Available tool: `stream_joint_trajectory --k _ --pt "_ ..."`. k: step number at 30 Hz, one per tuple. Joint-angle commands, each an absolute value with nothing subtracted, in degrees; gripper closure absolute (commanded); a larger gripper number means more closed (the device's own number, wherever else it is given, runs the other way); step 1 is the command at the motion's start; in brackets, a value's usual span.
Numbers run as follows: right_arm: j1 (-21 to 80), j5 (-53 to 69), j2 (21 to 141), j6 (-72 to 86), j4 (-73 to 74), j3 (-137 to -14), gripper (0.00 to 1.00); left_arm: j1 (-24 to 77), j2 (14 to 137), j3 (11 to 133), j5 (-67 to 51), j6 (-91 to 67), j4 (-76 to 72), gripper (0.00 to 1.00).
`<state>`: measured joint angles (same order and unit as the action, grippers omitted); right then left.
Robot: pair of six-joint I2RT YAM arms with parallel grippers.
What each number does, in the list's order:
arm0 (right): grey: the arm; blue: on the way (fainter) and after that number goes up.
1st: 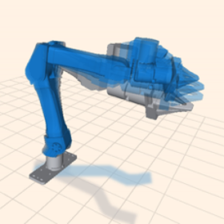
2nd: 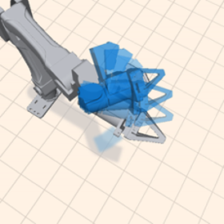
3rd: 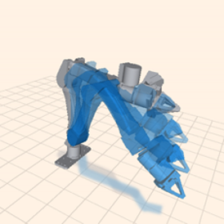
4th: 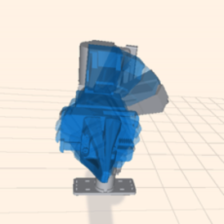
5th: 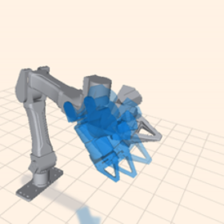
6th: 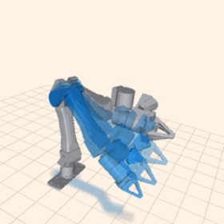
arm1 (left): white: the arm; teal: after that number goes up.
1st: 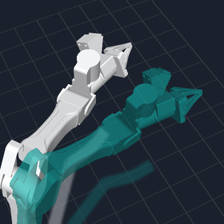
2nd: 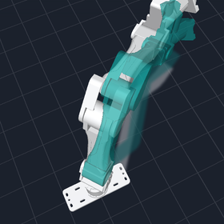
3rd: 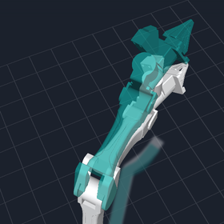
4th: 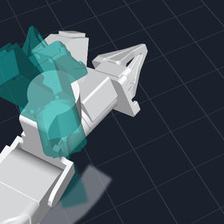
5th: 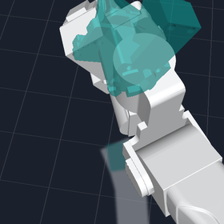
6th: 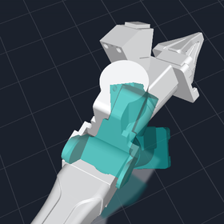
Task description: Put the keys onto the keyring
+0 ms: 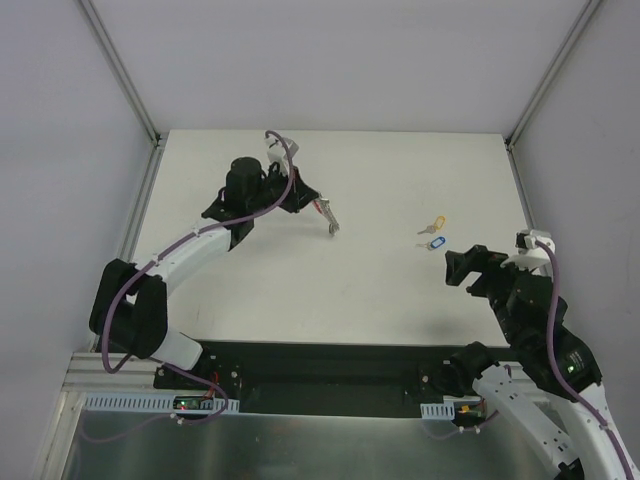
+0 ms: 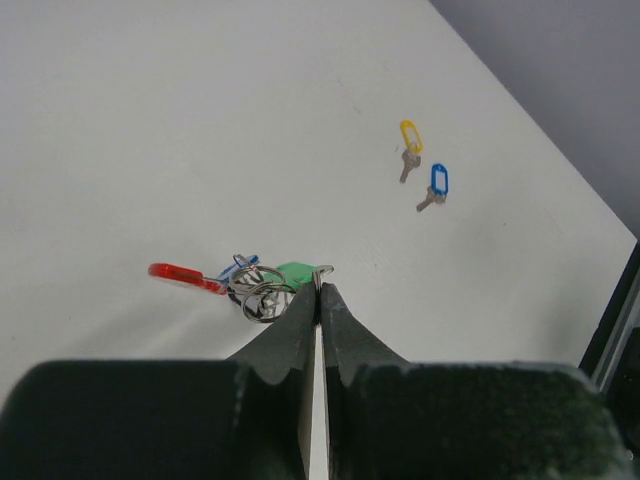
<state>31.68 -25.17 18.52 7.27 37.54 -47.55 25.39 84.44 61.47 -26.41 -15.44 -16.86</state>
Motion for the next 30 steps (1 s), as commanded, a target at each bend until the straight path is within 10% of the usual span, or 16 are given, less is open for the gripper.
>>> stream_joint_trajectory --k 1,19,30 --pt "31.55 -24.08 18.19 5.45 37.71 -47.29 0.04 24.70 82.09 49.26 -27.07 -18.28 -31.63 1.00" --pt "31.46 -20.13 19.87 5.10 34.36 -44.30 0.04 24.79 74.36 29.80 -17.93 -19.07 -37.36 0.81" --pt "31.55 -22.58 18.72 4.66 36.47 -45.17 0.04 24.79 64.44 31.80 -6.44 -19.60 -24.63 0.23"
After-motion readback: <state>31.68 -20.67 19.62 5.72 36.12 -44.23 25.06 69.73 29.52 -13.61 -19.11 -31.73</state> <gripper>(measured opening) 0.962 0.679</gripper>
